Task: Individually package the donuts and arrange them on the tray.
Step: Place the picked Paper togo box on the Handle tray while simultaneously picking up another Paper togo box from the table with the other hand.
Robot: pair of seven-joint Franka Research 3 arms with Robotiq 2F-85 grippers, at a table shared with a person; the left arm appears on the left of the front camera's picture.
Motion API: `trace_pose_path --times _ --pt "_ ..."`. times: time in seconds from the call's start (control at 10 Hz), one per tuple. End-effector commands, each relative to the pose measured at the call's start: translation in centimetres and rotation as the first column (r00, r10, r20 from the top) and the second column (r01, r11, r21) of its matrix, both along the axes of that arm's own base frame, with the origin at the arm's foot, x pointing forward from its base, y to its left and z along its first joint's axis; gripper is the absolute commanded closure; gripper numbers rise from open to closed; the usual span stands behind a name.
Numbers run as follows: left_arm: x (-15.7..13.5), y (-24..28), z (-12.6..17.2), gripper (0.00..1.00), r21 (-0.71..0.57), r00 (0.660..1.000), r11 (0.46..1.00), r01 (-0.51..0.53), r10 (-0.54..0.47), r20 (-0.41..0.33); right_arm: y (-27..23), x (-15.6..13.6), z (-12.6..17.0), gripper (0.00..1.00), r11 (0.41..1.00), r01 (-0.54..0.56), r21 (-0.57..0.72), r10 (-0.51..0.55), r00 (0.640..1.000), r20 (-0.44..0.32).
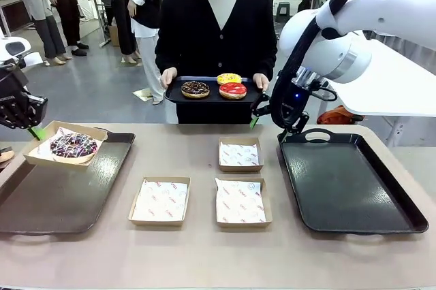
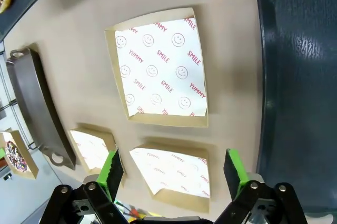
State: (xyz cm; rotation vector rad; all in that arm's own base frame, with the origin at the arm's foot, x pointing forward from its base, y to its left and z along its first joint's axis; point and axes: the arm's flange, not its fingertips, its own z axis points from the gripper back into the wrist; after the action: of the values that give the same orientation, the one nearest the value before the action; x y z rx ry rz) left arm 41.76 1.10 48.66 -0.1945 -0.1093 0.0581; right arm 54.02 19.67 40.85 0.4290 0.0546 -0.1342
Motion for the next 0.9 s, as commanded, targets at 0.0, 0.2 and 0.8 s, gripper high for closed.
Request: trace_pose_path --times 0.0,0.2,0.8 --pt "-0.3 -0.1 0.4 0.99 -0.005 1.0 1.0 -0.005 0.005 0.001 -0.2 -0.3 0.2 0.0 1.0 0.001 0.005 -0.001 1.0 0.004" --pt "-0.3 -0.1 0.4 0.99 -0.005 1.0 1.0 -0.005 0.005 0.001 -0.2 -0.3 0.2 0.0 1.0 0.001 0.005 -0.001 1.0 0.004" --pt "5.0 0.3 -1.3 0.99 0.059 1.0 0.998 0.014 -0.015 0.006 1.3 2.9 -4.1 0.0 0.987 0.032 -0.161 -0.028 0.999 0.028"
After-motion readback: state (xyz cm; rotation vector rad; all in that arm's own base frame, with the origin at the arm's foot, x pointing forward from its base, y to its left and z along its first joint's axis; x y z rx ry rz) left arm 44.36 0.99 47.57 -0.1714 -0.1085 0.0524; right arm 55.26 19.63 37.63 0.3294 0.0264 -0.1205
